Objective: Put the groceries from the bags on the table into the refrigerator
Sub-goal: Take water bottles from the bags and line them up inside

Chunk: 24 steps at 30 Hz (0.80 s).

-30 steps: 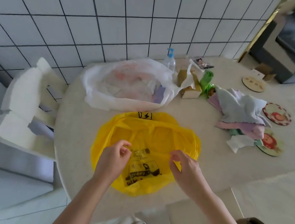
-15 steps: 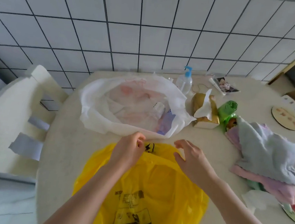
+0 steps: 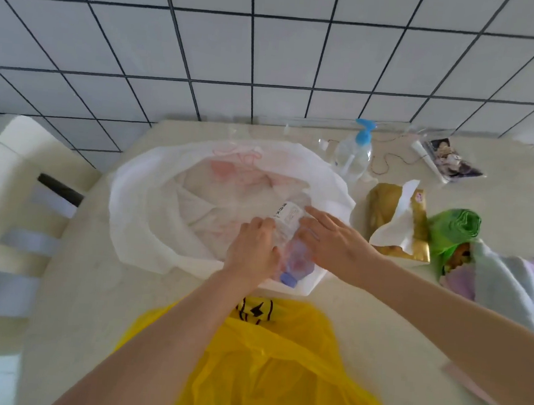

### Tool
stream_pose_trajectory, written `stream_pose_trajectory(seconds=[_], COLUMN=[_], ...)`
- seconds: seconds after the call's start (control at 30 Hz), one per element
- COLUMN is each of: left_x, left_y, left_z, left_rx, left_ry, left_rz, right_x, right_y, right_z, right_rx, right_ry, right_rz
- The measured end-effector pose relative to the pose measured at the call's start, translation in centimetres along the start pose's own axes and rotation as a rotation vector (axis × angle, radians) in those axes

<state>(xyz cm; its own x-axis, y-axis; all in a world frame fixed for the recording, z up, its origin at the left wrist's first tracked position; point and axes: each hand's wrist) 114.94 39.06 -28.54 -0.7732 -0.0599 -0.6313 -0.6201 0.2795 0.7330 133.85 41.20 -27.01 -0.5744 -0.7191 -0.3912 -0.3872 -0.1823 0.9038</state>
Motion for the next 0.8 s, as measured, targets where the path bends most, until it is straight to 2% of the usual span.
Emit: stream_pose_trajectory(seconds=[0.1,0.23,0.33,0.5,0.8], left_x=[-0.3,-0.4,-0.3,0.3,1.3], left_y=[-1.3,-3.4,-4.4,-4.8,-2.7], left_z=[2.1,3.8,4.8,5.8,4.8], left_rx=[-0.022,-0.020,-0.079,-0.036,-0.092], left_ry=[0.044,0.053,0.089,0.200,0.180], left_rz=[0.005,0.107,0.144,0.069,0.061], right_x=[-1.4,-2.1,-1.7,-1.0,-1.5], right_y=[-1.4,-3.5,-4.8,-5.8,-6.6], right_z=[0.5,0.5,1.1,1.6,1.2], right_rx=[0.122,0.135,0.080,-0.005,-0.193], right_ry=[0.092,0.138,0.119,0.091,0.079], right_rz=[-0.041,0.053,0.097,0.072,0.106])
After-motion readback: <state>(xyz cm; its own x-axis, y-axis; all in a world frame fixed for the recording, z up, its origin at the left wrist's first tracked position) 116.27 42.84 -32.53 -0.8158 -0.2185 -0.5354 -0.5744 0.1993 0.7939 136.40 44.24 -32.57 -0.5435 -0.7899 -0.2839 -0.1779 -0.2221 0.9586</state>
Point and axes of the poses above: each hand's wrist, its own z-axis towards the middle knuckle, its own y-axis out of the back of the hand, x = y × z, and after that the axes turned 11 degrees about -z, right-handed
